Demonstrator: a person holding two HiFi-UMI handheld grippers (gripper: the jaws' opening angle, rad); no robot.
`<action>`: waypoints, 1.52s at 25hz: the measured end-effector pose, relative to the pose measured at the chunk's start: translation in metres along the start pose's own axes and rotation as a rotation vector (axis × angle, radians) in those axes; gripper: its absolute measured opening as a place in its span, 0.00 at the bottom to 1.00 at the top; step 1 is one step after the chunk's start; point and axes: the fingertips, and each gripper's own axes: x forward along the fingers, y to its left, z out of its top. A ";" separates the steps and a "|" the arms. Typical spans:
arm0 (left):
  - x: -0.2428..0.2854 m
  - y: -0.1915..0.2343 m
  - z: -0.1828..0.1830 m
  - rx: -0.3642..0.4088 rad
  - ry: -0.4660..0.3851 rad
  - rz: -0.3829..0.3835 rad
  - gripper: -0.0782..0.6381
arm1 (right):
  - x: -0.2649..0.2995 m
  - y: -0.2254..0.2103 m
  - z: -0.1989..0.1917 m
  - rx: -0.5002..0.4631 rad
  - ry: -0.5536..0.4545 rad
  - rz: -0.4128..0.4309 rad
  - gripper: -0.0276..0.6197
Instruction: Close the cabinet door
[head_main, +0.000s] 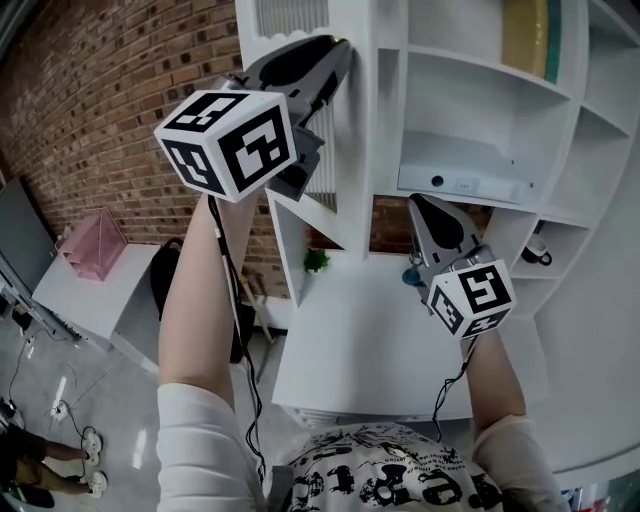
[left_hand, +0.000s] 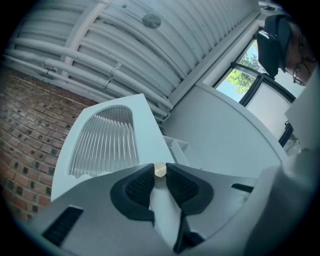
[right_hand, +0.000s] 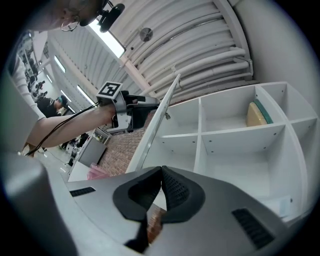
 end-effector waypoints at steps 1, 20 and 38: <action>0.006 0.000 -0.004 0.006 0.008 0.012 0.22 | -0.001 -0.003 -0.001 -0.002 -0.001 0.005 0.06; 0.104 0.013 -0.059 0.231 0.162 0.180 0.23 | -0.007 -0.068 -0.005 -0.042 -0.071 0.019 0.06; 0.150 0.035 -0.092 0.240 0.265 0.215 0.24 | -0.006 -0.097 -0.019 -0.033 -0.055 -0.011 0.06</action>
